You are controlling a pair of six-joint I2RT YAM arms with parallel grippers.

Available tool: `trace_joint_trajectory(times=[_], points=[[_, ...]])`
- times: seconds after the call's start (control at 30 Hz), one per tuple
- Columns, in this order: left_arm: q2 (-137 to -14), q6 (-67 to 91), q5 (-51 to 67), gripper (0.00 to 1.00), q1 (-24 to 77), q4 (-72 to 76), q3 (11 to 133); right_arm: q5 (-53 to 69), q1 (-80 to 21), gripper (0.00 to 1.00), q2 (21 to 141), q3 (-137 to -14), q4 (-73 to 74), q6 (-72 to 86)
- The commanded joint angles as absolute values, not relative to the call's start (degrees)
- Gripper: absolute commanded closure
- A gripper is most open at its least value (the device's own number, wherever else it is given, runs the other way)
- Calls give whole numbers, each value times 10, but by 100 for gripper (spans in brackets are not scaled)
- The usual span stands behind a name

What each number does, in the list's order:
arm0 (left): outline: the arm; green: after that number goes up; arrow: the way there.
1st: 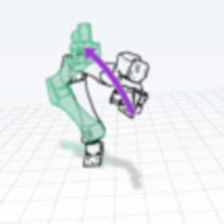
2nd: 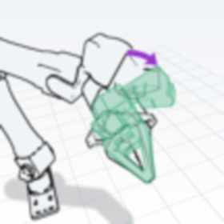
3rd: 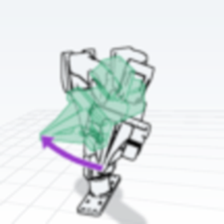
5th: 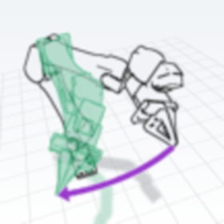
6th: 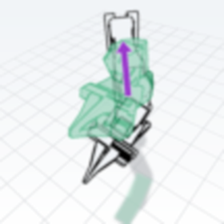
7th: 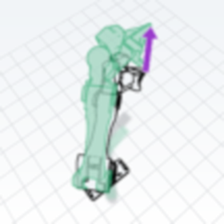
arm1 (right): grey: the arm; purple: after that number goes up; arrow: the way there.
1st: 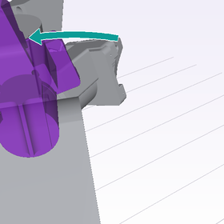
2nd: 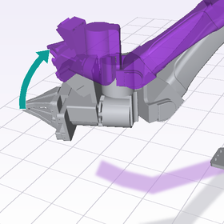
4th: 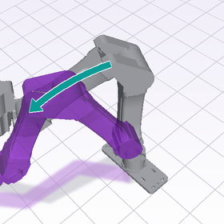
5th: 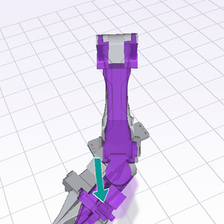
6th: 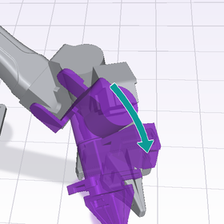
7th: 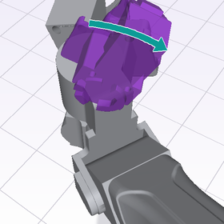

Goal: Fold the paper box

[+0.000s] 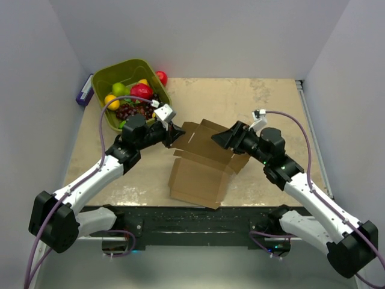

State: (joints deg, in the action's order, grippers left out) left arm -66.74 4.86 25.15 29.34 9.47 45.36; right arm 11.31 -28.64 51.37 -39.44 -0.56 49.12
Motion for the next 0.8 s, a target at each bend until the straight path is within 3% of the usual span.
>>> trace_joint_trajectory(times=[0.0, 0.5, 0.6, 0.7, 0.77], points=[[-659, 38, 265, 100, 298, 127, 452, 64, -343, 24, 538, -453, -33, 477], [-660, 28, 253, 100, 307, 119, 455, -125, -468, 35, 643, -574, 21, 428], [-657, 26, 250, 100, 307, 118, 454, -177, -473, 41, 652, -579, 40, 425], [-657, 25, 250, 100, 308, 117, 456, -199, -473, 56, 653, -572, 40, 419], [-657, 25, 250, 100, 308, 117, 456, -207, -473, 60, 651, -570, 46, 415]])
